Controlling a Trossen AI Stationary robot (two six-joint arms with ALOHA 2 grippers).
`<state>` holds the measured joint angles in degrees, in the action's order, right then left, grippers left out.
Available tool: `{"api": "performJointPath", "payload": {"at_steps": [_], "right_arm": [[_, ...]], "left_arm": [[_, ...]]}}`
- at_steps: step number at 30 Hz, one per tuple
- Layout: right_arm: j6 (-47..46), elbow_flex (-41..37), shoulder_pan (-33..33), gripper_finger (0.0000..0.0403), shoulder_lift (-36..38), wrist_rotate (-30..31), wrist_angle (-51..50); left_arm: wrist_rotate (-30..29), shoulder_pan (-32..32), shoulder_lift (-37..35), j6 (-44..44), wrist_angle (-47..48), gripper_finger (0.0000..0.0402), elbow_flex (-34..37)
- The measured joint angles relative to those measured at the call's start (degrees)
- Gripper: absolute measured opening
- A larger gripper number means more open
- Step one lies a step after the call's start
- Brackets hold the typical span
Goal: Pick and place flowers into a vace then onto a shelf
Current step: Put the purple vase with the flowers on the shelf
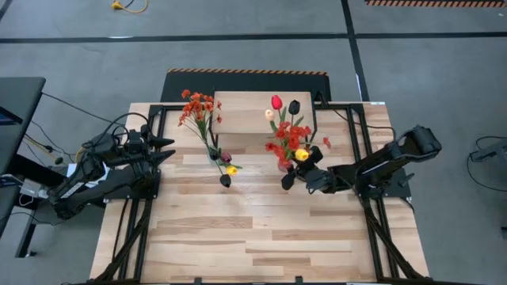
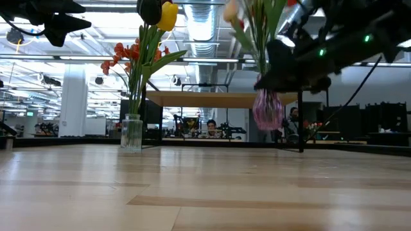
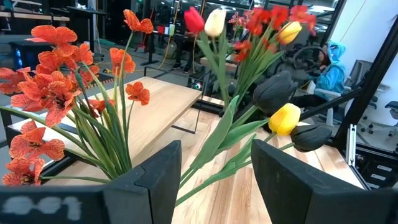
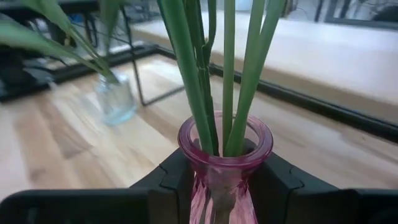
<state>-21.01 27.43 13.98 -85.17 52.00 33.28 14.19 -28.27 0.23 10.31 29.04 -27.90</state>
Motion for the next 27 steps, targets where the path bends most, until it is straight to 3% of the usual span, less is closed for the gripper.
{"api": "performJointPath", "payload": {"at_steps": [13, 23, 27], "right_arm": [[7.4, 7.5, 0.2, 0.011, 15.7, -3.4, -18.7], [16.9, 10.4, -7.4, 0.012, 22.6, -8.6, -19.7], [19.1, 10.4, -12.5, 0.011, 24.5, -13.5, -19.7]], "left_arm": [[0.0, 0.0, 0.0, 0.0, 0.0, 0.0183, 0.0], [0.0, 0.0, 0.0, 0.0, 0.0, 0.0183, 0.0], [0.0, 0.0, 0.0, 0.0, 0.0, 0.0183, 0.0]]}}
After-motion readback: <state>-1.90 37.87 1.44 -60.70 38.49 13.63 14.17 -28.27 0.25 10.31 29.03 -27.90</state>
